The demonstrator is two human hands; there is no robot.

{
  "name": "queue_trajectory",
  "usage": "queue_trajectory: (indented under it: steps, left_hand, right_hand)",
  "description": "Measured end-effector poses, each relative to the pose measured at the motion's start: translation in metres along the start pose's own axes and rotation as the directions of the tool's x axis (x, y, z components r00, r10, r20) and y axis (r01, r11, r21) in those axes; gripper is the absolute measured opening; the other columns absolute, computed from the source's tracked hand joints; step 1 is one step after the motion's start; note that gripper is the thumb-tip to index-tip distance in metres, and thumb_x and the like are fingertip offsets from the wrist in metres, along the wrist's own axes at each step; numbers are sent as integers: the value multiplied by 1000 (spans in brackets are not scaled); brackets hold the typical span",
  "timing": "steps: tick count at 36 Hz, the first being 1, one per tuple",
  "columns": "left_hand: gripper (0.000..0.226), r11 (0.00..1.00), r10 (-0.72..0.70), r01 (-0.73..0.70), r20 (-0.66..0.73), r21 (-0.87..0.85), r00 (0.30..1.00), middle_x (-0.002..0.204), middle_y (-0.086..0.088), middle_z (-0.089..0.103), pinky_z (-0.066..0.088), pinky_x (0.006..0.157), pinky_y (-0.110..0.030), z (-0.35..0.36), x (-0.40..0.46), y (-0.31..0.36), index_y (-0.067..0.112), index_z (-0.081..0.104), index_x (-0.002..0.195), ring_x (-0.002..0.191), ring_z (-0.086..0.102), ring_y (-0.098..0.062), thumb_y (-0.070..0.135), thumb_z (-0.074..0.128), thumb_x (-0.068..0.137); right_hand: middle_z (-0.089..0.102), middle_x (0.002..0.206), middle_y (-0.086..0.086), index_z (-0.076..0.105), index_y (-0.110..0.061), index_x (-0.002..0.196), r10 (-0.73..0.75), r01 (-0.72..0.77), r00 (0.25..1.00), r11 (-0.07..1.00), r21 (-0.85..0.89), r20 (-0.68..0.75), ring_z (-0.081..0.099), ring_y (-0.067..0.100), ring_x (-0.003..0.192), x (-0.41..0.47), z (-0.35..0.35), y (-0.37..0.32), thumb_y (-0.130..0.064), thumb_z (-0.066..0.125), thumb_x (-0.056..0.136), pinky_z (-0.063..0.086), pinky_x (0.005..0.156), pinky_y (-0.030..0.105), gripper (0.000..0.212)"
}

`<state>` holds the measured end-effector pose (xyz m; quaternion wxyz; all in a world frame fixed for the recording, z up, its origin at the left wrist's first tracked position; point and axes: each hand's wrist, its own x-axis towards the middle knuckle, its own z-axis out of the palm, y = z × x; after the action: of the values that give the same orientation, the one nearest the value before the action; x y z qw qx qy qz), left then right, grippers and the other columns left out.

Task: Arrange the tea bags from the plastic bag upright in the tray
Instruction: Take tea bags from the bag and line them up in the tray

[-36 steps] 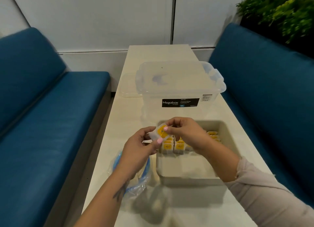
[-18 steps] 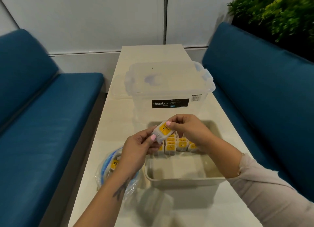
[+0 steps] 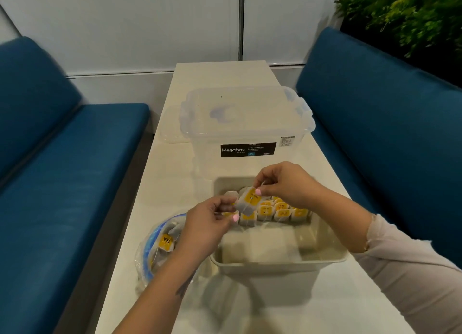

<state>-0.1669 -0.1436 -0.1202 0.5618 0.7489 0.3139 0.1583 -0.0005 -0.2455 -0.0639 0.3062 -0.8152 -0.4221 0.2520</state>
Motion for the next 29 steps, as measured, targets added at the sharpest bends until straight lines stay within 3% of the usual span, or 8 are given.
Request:
queue_trajectory:
  steps: [3,6,10,15,19,29]
  left_hand:
    - [34,987,14,-12,-12,159,1000,93,15,68,46,67,-6,-1,-2,0,30,65,106,61,56,7,12,74,79]
    - [37,963,28,-21,-26,268,999,95,19,66,49,75,-13,-3,-4,1,30,65,111,64,56,3,12,74,79]
    - [40,911,15,-9,-13,411,1000,106,19,65,46,76,-17,-4,-6,3,33,61,118,72,54,2,17,71,82]
    - [40,841,23,-11,-15,541,1000,113,17,62,45,78,-22,-6,-6,4,37,59,119,84,53,-3,20,69,84]
    - [40,785,27,-22,1,619,1000,117,13,61,49,89,-33,-7,-6,4,37,57,122,104,53,-11,22,66,86]
    - [40,784,33,-29,5,620,999,118,13,60,47,92,-32,-9,-9,2,36,58,122,108,52,-11,21,67,86]
  right_hand:
    - [64,72,-13,69,-29,81,4,-1,1000,985,-172,19,59,8,72,-3,-3,4,-22,73,81,48,69,24,7]
    - [64,81,-13,67,-33,85,-12,26,999,907,-421,34,57,9,77,-5,-1,11,-30,68,84,37,60,18,3]
    - [68,95,-10,67,-32,98,-53,62,998,779,-623,33,56,10,87,-2,8,26,-33,61,88,29,74,23,12]
    - [68,100,-8,66,-32,100,-34,52,999,704,-708,39,57,14,101,6,21,42,-30,57,90,30,94,32,14]
    - [66,102,-8,66,-33,102,-37,48,999,673,-738,31,55,15,102,10,30,50,-31,55,91,29,86,30,16]
    - [67,99,-7,66,-34,101,-45,53,998,638,-768,32,54,17,101,16,42,56,-30,53,92,31,87,32,16]
